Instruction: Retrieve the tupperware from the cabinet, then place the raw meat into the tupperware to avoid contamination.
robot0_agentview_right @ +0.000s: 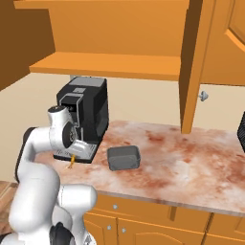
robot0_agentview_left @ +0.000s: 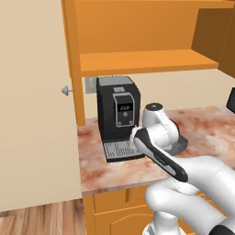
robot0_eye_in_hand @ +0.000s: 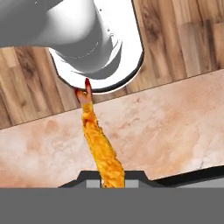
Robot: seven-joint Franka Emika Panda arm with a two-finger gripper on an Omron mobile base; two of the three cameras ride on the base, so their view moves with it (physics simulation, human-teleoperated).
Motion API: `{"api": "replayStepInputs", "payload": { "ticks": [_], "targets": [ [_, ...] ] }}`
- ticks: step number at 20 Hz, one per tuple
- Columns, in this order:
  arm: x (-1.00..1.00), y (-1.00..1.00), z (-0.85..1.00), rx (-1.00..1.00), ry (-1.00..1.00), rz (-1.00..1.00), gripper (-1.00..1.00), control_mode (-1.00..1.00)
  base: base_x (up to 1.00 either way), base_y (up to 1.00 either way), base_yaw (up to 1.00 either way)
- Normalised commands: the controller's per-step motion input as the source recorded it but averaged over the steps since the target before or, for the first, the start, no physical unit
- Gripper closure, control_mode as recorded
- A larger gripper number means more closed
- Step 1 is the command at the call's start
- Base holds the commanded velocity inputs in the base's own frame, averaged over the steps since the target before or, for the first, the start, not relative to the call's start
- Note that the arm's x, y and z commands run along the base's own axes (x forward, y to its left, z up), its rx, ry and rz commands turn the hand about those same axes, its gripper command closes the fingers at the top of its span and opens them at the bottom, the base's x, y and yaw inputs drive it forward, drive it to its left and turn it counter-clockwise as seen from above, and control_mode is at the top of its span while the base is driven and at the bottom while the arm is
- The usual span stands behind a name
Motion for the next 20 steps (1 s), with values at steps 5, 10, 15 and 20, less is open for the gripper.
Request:
{"api": "replayStepInputs", "payload": {
  "ticks": [5, 10, 15, 20],
  "targets": [
    [-0.08, -0.51, 0.29, -0.07, 0.00, -0.18, 1.00, -1.00, 0.00, 0.00, 0.00],
    [0.07, -0.49, 0.33, -0.05, 0.03, -0.25, 1.00, -1.00, 0.00, 0.00, 0.00],
    [0.13, -0.43, 0.28, -0.01, 0.08, -0.34, 1.00, -1.00, 0.00, 0.00, 0.00],
    [0.11, -0.36, 0.18, 0.00, 0.09, -0.36, 1.00, -1.00, 0.00, 0.00, 0.00]
  ]
}}
